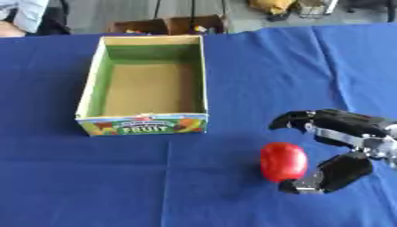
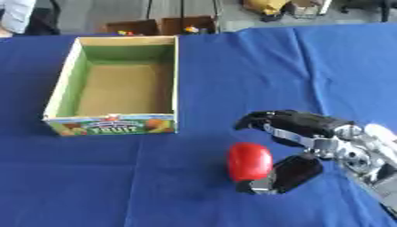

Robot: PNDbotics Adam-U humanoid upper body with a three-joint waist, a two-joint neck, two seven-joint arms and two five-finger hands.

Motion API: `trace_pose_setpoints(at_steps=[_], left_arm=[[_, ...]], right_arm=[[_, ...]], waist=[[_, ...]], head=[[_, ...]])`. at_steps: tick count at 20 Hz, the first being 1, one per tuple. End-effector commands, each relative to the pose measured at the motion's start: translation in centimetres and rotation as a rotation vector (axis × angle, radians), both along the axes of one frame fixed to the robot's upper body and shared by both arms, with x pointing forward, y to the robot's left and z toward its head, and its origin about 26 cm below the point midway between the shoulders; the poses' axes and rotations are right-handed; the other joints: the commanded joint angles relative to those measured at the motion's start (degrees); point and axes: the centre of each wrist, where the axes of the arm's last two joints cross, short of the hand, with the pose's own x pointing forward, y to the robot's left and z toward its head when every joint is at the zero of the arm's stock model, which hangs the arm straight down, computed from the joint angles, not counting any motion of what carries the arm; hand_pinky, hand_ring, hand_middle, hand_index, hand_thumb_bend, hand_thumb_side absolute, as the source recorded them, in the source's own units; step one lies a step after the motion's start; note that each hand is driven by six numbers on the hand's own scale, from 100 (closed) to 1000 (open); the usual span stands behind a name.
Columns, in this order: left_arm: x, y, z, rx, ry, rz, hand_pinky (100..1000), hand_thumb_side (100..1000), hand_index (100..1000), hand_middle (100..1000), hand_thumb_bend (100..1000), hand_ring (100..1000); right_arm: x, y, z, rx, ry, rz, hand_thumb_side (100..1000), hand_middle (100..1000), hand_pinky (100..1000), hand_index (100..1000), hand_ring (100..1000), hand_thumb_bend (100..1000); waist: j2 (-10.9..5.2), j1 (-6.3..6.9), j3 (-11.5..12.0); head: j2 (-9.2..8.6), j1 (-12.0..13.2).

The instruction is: Pick up objects on the table and place them in the box.

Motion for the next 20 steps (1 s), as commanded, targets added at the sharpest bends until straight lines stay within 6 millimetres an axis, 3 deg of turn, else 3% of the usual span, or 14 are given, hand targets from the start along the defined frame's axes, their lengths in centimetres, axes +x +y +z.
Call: trace_pose_setpoints(at_steps=[1,20], left_arm=[[-0.37,0.01,0.67,0.006,-0.024,0.000,840,1000,903,884,100,930],[-0.37,-0.10,0.79,0.000,-0.028,-0.006,838,1000,891,860,100,928]], right_arm=[[-0.20,-0.05,0.91,-0.016,-0.031,-0.005,540,931,741,1000,911,525],[-0.34,-0.18,0.31,-0.033,0.055,-0.033,435,908,681,974,872,429]], waist=[[-0.93,-0.05,0.1],[-0.41,0.18,0.5]], head=[[-0.69,-0.4],[-1.17,-1.4]])
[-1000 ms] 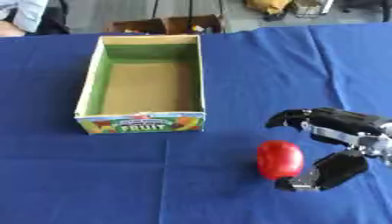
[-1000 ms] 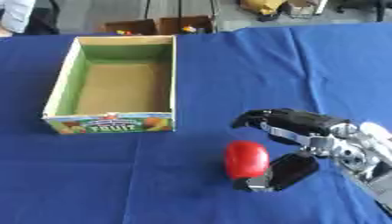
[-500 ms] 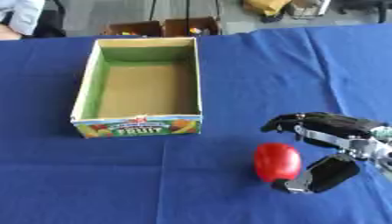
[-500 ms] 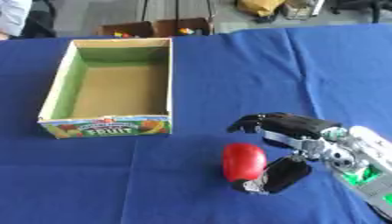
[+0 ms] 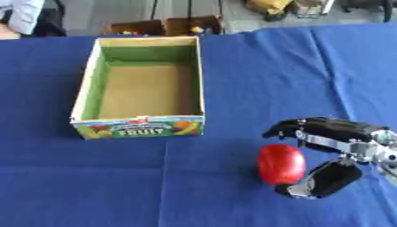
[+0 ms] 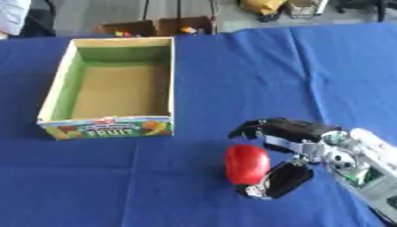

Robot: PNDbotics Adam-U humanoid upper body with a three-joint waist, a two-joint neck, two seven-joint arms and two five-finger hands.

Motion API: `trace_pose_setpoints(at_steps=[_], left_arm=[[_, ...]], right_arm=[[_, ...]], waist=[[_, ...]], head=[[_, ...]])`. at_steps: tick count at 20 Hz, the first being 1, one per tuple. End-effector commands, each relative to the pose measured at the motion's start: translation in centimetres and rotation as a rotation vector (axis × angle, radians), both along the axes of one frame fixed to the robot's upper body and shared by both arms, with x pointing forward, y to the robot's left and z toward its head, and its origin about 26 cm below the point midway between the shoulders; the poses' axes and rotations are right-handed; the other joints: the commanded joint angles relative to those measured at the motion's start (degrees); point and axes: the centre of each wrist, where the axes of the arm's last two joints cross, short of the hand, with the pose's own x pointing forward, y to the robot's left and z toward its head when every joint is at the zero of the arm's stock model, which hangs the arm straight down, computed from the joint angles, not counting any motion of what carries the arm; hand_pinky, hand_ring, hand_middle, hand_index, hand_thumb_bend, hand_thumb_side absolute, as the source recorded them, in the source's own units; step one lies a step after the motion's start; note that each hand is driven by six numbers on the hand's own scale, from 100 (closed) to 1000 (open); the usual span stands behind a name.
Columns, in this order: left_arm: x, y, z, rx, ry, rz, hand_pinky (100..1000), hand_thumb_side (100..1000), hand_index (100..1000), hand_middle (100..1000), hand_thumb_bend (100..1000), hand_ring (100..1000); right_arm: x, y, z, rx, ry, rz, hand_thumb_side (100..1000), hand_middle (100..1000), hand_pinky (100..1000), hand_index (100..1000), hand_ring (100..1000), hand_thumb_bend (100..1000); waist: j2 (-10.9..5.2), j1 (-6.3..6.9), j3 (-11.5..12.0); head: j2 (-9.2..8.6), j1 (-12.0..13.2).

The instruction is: Pick up objects on the table and place them in the box.

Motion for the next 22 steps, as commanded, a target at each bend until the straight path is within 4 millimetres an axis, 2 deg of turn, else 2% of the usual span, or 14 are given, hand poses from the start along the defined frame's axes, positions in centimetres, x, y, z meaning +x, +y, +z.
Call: trace_pose_setpoints(at_steps=[1,8,15,22], left_arm=[[-0.4,-0.1,0.8,0.005,-0.029,-0.008,838,1000,890,860,100,928],[-0.4,-0.1,0.8,0.001,-0.030,-0.010,837,1000,884,852,100,928],[-0.4,-0.2,0.9,0.000,-0.034,-0.013,836,1000,881,848,100,926],[-0.4,-0.3,1.0,-0.004,-0.038,-0.013,835,1000,877,844,100,926]], right_arm=[[-0.2,-0.4,0.7,-0.026,-0.020,-0.020,435,908,681,972,872,426],[0.3,-0.8,0.1,-0.030,-0.011,-0.052,431,887,641,949,856,359],[0.9,-1.1,-0.4,-0.036,0.005,-0.056,416,887,631,945,851,428],[1.5,-1.4,-0.8,-0.046,0.015,-0.056,419,851,572,903,811,445]], waist=[[-0.92,0.05,0.1],[-0.63,0.24,0.2],[-0.25,0.42,0.4],[0.01,0.56,0.6]], head=[[-0.79,-0.4],[-1.01,-1.0],[-1.06,-1.3],[-1.11,-1.4]])
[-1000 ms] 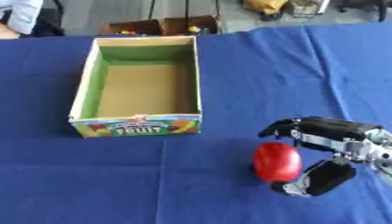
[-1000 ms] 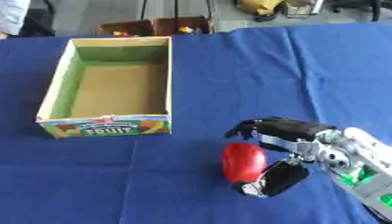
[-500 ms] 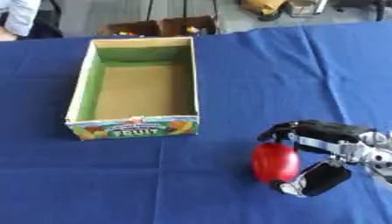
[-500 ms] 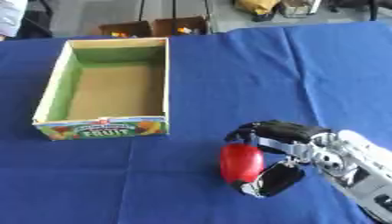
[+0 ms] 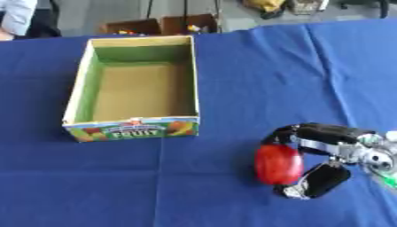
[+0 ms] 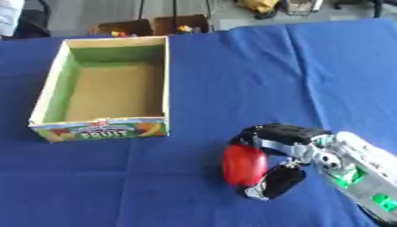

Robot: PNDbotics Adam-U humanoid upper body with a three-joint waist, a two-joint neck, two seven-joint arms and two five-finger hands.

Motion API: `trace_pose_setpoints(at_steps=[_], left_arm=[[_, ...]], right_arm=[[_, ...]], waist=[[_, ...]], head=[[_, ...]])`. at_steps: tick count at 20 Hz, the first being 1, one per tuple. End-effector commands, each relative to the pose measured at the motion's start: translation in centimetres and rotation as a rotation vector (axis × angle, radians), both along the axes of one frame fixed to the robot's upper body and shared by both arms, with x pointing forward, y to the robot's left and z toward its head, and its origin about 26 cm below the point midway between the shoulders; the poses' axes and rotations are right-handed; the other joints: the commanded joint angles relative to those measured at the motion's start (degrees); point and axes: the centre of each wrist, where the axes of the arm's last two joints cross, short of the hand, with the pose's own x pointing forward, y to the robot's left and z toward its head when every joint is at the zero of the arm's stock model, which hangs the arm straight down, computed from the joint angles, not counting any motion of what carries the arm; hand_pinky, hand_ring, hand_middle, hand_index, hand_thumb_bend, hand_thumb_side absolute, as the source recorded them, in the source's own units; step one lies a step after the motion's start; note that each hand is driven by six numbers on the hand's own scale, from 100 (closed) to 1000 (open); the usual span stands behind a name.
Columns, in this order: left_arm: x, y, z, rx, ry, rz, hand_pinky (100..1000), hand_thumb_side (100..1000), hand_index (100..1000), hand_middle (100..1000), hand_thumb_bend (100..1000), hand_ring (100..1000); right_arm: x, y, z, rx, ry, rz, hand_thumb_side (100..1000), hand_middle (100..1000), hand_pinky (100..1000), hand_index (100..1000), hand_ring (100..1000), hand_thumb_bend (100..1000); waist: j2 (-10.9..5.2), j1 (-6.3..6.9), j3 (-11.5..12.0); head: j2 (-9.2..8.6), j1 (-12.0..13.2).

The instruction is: Pick up objects on the table and place them in the box.

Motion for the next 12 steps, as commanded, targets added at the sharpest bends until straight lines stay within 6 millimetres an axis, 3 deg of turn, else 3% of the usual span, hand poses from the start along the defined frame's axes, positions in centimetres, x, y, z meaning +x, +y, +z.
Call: trace_pose_setpoints(at_steps=[1,12], left_arm=[[-0.39,-0.04,0.83,0.006,-0.033,-0.002,835,1000,877,844,100,926],[-0.39,-0.01,0.84,0.003,-0.035,0.000,834,1000,875,843,100,926]], right_arm=[[0.21,-0.36,0.47,-0.018,-0.020,-0.004,429,841,563,893,803,437],[0.42,-0.41,0.52,0.037,-0.067,-0.023,413,750,471,808,742,329]], waist=[[-0.95,-0.01,0.1],[-0.99,-0.24,0.1]], head=[[-0.63,-0.1],[-0.56,0.1]])
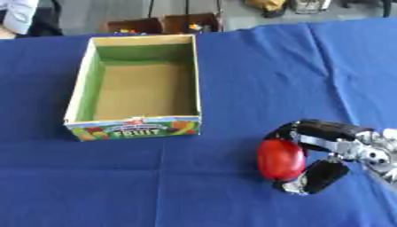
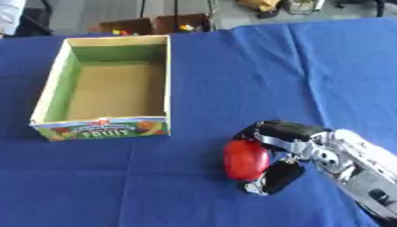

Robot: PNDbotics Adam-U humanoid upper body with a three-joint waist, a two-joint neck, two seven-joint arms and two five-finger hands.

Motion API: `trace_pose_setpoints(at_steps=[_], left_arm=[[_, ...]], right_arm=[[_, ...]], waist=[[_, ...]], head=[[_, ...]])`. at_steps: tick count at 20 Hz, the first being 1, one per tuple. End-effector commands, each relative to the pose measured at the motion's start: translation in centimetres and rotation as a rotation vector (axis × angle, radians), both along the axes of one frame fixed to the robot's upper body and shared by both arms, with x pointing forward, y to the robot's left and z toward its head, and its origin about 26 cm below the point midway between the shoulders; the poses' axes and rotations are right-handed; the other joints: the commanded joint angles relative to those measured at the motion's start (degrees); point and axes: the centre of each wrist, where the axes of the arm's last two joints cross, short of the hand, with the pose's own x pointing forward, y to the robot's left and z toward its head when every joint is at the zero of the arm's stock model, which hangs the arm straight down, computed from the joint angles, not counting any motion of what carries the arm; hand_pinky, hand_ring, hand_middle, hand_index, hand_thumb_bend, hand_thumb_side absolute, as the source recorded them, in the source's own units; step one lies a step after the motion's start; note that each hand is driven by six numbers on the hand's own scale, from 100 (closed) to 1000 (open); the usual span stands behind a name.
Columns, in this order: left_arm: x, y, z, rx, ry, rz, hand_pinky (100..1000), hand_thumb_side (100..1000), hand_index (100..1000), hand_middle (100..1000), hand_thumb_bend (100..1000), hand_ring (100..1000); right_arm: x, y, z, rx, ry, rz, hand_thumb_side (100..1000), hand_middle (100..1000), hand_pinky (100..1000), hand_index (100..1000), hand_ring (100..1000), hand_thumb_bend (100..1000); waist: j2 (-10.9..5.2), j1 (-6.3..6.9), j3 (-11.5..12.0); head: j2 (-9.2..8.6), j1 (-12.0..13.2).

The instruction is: Pick up objects on the table and place them in the box.

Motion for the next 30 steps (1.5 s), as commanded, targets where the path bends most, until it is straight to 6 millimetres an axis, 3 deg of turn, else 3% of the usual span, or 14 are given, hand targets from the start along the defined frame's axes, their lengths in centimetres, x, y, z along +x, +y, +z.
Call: trace_pose_setpoints(at_steps=[1,9,23,30], left_arm=[[-0.4,0.0,0.8,0.007,-0.032,-0.001,834,1000,875,843,100,926],[-0.4,0.0,0.8,0.008,-0.031,0.001,834,1000,873,842,100,925],[-0.4,0.0,0.8,0.018,-0.028,-0.002,832,1000,873,842,100,923],[-0.4,-0.1,0.8,0.023,-0.024,-0.007,831,1000,872,841,100,923]], right_arm=[[0.0,-0.3,0.8,0.010,-0.033,-0.007,403,745,465,799,740,297],[-0.5,-0.1,2.3,0.033,-0.126,-0.012,371,706,430,747,715,100],[-1.6,0.9,7.4,0.029,-0.313,0.036,360,680,422,722,703,100],[-1.3,1.8,10.5,0.118,-0.396,0.027,375,660,418,708,695,100]], waist=[[-1.04,-0.21,-0.1],[-1.29,-0.48,-0.3],[-1.66,-1.43,0.3],[-1.71,-2.08,1.2]], head=[[-0.55,0.2],[-0.88,0.3],[-1.89,0.5],[-2.28,0.1]])
